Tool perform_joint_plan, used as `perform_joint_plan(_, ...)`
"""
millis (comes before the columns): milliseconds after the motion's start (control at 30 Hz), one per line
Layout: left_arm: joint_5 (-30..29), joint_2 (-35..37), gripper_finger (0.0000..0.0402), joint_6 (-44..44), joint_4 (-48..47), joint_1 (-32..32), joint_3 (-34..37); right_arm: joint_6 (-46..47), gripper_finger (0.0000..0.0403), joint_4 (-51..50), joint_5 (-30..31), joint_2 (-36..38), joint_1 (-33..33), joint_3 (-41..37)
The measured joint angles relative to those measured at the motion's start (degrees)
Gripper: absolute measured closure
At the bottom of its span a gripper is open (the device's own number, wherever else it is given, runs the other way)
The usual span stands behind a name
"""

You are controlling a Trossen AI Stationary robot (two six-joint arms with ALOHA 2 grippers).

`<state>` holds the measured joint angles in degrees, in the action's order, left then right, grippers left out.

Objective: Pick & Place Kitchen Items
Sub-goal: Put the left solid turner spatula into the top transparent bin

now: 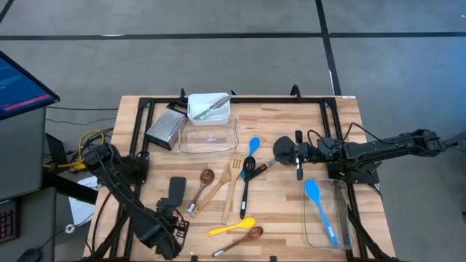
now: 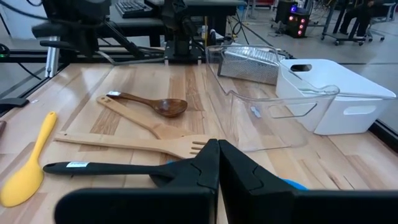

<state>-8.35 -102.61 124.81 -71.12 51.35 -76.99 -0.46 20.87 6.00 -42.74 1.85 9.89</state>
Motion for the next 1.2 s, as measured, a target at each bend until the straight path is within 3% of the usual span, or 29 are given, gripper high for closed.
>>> perform_joint_plan(200,-17.0,6.52,0.0326,-7.02,2.68,0.03,-0.07,0.03,0.0403,1.92,0.0,0.02,0.0,0.0)
perform_joint_plan(367,-35.08,11.4,0.0326,-19.72,6.67,-0.92,-0.07,0.03,0.0403,2.75,0.0,0.02,0.02,0.0)
perform_joint_plan(467,-42.41,13.87,0.0326,-30.08,8.32,-2.3,-0.07,0.47,0.0403,3.05,0.0,0.02,0.0,0.0)
perform_joint_plan(633,-49.45,16.82,0.0326,-49.06,9.09,-6.69,-0.07,1.93,0.0403,3.35,0.02,0.02,0.02,0.0)
perform_joint_plan(967,-57.92,20.65,0.0327,-86.42,9.22,-20.74,-0.09,2.02,0.0403,8.47,0.04,0.02,0.02,0.0)
perform_joint_plan(1200,-62.2,22.95,0.0329,-92.91,10.02,-35.18,2.32,3.98,0.0403,12.69,0.58,0.03,0.02,0.0)
